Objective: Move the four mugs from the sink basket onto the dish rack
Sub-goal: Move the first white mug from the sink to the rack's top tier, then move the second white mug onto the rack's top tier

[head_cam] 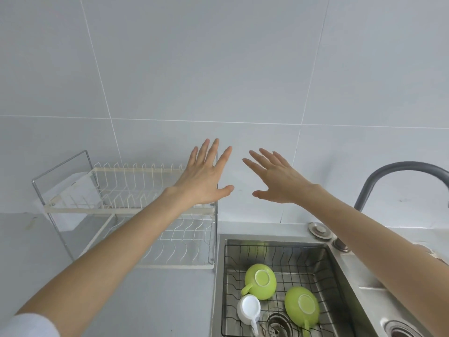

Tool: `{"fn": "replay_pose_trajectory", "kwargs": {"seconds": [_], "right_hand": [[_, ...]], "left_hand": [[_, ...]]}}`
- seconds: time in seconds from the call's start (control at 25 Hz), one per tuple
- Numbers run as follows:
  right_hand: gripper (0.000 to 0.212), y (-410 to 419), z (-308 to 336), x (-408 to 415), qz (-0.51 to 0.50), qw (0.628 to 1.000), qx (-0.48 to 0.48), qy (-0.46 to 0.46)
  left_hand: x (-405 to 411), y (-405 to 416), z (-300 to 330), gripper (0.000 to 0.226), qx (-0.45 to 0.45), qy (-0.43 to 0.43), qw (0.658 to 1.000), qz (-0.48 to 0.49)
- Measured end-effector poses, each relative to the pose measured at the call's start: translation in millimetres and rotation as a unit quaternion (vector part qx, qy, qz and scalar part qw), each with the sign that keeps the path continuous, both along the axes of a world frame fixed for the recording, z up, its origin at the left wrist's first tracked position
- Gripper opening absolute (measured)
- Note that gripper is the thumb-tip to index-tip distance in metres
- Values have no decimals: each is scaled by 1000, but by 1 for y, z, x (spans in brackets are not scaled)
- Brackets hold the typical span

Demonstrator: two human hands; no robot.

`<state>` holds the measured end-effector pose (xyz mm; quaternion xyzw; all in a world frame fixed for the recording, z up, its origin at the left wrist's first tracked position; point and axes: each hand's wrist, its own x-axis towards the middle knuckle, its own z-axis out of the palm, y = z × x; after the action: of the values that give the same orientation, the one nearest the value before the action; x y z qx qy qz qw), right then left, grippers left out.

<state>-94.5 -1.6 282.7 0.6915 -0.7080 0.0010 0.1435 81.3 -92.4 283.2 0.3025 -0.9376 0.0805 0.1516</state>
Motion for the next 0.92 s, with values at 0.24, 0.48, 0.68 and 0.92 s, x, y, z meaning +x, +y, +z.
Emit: {"fn": "replay_pose_trajectory", "kwargs": {"seconds": [0.24,0.48,0.68,0.92], "right_hand": [[88,37,-40,-31,-15,999,13,-26],[83,58,-81,-56,-11,996,17,-91],[83,67,-122,-72,4,990,40,-138],[83,66,-179,-81,-2,982,90,-169]], "left_hand": [[-34,39,-40,87,10,-31,999,9],[-56,65,-87,90,66,-65,994,50],[-64,76,-127,93,131,-85,985,78],[-67,77,-174,97,209,-111,967,92]]}}
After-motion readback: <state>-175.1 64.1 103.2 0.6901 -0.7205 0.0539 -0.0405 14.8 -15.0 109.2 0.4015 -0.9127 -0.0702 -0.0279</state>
